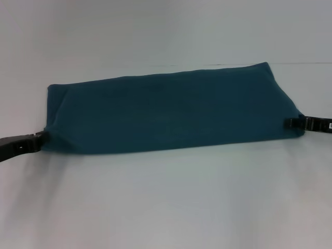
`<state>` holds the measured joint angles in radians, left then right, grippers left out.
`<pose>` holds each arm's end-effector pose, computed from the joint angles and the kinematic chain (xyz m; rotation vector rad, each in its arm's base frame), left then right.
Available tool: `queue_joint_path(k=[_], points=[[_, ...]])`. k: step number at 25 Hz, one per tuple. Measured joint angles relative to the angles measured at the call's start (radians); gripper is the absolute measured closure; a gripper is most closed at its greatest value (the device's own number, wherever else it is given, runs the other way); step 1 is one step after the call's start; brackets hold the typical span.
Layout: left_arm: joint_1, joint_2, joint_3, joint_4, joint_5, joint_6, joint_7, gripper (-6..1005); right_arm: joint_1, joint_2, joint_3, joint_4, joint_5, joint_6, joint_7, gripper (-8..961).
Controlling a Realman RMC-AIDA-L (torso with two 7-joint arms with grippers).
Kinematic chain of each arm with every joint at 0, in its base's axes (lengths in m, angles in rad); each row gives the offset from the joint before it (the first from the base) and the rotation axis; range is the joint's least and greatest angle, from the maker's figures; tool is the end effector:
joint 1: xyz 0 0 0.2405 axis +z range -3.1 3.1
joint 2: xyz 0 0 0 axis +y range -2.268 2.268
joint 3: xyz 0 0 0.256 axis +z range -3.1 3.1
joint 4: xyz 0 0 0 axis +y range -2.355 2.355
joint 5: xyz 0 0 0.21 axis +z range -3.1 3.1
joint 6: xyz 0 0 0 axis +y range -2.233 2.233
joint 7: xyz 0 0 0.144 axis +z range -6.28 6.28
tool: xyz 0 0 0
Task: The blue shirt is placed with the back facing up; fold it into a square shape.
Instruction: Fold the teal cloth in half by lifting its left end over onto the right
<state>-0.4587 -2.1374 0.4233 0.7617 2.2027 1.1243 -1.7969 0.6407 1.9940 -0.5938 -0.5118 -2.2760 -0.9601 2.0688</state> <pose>-0.3537 0.3419 0.0344 -2.0009 -1.2856 -0.4900 0.3352 0.3963 0.0273 -2.0079 1.4543 0.3514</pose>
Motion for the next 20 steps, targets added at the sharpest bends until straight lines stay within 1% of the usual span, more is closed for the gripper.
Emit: queue_joint_path(k=[6,14,19,20], points=[[0.000,0.001,0.000,0.000,0.000,0.000,0.000,1000,-0.010,-0.002,0.006,-0.005,0.003,-0.028,-0.008,618],[0.004,0.000,0.000,-0.001,0.000,0.005,0.000,1000,-0.022,-0.003,0.006,-0.023,0.003,-0.044,-0.010,846],[0.010,-0.002,-0.001,0.005,0.000,0.011,-0.003,1000,-0.039,0.001,0.008,-0.052,0.008,-0.061,-0.011,951],[0.013,-0.002,-0.002,0.007,0.000,0.015,-0.004,1000,-0.046,0.002,0.009,-0.057,0.018,-0.067,-0.017,951]])
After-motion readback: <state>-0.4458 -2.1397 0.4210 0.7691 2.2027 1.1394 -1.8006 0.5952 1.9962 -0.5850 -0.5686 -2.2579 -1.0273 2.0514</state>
